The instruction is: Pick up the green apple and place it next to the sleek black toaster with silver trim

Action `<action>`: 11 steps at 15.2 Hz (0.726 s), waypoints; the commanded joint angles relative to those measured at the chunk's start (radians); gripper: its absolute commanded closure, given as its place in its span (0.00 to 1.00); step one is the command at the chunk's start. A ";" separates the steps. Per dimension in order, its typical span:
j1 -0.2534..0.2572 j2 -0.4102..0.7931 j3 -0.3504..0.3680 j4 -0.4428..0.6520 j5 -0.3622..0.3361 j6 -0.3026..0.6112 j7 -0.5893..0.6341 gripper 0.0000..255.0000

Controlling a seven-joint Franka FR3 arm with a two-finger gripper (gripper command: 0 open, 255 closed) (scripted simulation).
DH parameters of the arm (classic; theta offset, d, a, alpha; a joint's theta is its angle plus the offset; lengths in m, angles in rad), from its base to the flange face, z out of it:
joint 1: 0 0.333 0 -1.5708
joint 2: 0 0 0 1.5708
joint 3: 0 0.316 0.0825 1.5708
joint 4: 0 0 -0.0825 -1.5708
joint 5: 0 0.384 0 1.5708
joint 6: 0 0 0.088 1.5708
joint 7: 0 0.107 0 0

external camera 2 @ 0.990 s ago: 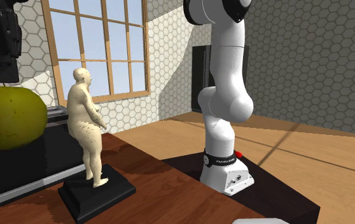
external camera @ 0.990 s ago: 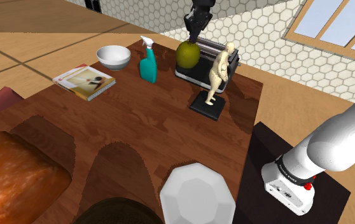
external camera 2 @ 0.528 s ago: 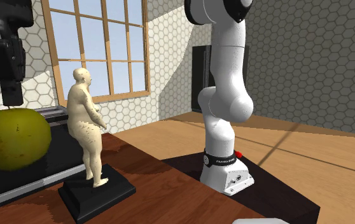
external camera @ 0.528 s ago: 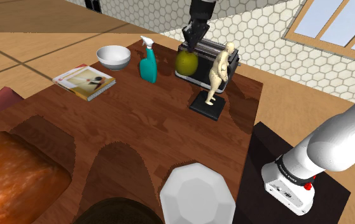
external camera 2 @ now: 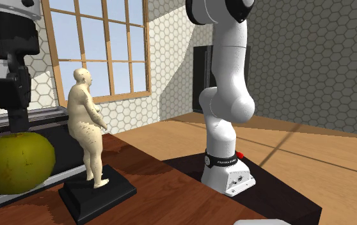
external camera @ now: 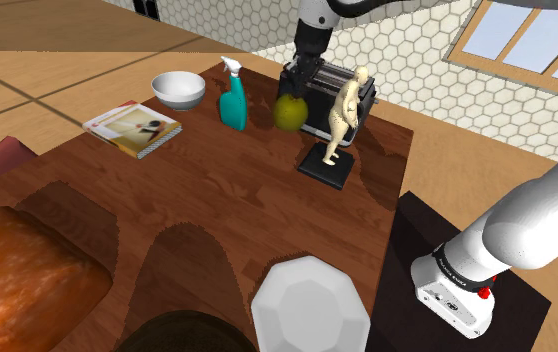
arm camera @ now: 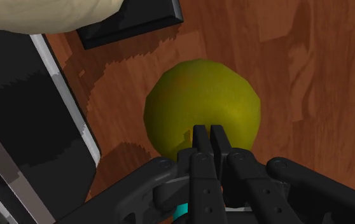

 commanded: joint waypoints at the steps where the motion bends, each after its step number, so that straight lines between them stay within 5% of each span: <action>1: 0.000 0.002 0.000 -0.024 -0.001 0.027 -0.001 1.00; 11: 0.002 0.025 0.003 -0.134 -0.007 0.159 0.003 1.00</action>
